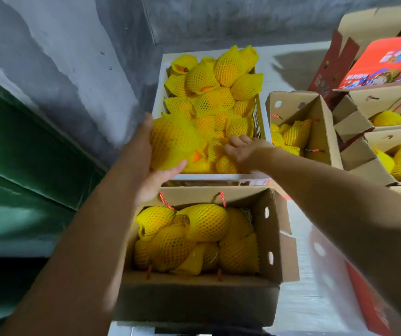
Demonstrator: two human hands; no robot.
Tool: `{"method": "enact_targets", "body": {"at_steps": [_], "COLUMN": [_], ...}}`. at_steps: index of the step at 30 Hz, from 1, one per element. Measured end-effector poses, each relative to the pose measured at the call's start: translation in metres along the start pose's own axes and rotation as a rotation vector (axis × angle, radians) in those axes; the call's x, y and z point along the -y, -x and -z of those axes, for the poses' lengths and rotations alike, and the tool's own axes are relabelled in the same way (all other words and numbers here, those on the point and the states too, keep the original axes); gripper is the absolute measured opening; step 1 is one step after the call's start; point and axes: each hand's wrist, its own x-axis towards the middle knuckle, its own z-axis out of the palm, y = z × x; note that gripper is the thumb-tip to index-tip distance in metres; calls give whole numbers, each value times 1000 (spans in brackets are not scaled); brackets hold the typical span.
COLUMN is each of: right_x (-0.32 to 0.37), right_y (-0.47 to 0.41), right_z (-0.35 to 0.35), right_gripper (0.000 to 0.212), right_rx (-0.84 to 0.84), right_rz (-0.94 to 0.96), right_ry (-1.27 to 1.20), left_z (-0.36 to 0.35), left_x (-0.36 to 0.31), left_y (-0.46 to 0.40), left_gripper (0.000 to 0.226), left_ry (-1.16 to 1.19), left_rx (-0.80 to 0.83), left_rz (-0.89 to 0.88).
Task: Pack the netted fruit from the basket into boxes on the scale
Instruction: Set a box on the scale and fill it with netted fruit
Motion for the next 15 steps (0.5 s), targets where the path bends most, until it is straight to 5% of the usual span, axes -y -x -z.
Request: {"method": "enact_targets", "body": {"at_steps": [3, 6, 9, 11, 13, 15], "right_x": [0, 14, 47, 78, 113, 144], "right_y": [20, 56, 101, 134, 164, 189], "right_z": [22, 54, 85, 100, 107, 106], "right_gripper": [85, 87, 76, 72, 72, 71], "right_rx": [-138, -392, -542, -551, -520, -537], "right_rz": [-137, -184, -146, -72, 18, 75], "right_ry": [-526, -1052, -1173, -1240, -1281, -1295], "left_z": [21, 39, 45, 58, 64, 72], "left_x": [-10, -10, 5, 16, 29, 33], "left_y": [28, 56, 86, 96, 105, 118], "left_gripper": [49, 30, 49, 43, 60, 75], "left_ry": [255, 271, 2, 211, 111, 49], "left_rx": [83, 113, 87, 289, 338, 322], "left_rz": [5, -101, -137, 24, -151, -138]}}
